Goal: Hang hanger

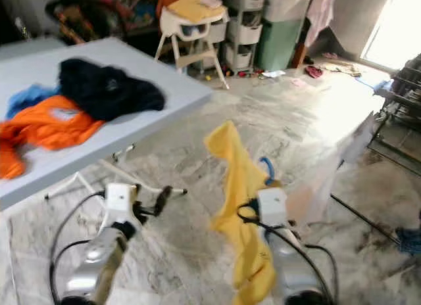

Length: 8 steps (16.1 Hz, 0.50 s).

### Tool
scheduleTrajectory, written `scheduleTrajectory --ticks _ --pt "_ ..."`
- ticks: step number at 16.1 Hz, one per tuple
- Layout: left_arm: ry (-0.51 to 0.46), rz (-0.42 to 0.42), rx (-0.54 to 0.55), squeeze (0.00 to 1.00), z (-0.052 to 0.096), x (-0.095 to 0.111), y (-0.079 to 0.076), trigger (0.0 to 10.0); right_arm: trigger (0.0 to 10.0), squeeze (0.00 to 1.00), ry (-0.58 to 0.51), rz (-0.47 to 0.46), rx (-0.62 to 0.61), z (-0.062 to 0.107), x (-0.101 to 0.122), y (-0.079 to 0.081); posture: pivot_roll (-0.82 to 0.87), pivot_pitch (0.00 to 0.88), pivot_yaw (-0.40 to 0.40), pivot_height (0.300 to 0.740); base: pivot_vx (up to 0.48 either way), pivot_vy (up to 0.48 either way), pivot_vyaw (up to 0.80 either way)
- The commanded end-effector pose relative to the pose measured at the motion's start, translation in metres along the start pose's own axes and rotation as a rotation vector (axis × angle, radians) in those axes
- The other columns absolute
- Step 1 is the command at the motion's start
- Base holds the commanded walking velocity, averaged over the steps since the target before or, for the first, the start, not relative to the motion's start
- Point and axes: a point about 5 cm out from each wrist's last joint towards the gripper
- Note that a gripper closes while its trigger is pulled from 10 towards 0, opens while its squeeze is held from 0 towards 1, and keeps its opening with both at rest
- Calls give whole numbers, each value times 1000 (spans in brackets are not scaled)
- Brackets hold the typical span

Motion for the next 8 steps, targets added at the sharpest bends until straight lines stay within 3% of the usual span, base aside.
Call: scheduleTrajectory --ticks 1,4,8 --pt "7 7 57 0 3 -1 9 10000 10000 0 -38 13 15 -4 9 4 -81 0 -49 740 0 0 0" --pt "19 11 87 0 8 -5 16 10000 10000 0 -37 -1 -7 -7 7 4 -73 0 -14 740 0 0 0" --pt "22 3 28 0 9 -5 13 10000 10000 0 -43 -34 -89 -5 2 -9 -86 0 27 740 0 0 0"
Point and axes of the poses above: a point about 5 cm out from each wrist's last joint towards the gripper, its own z axis pointing back from the gripper into the wrist, its own x axis along the axis of the wrist's last joint, y = z × x, and after that the axes turned 10 degrees about -z, right-handed
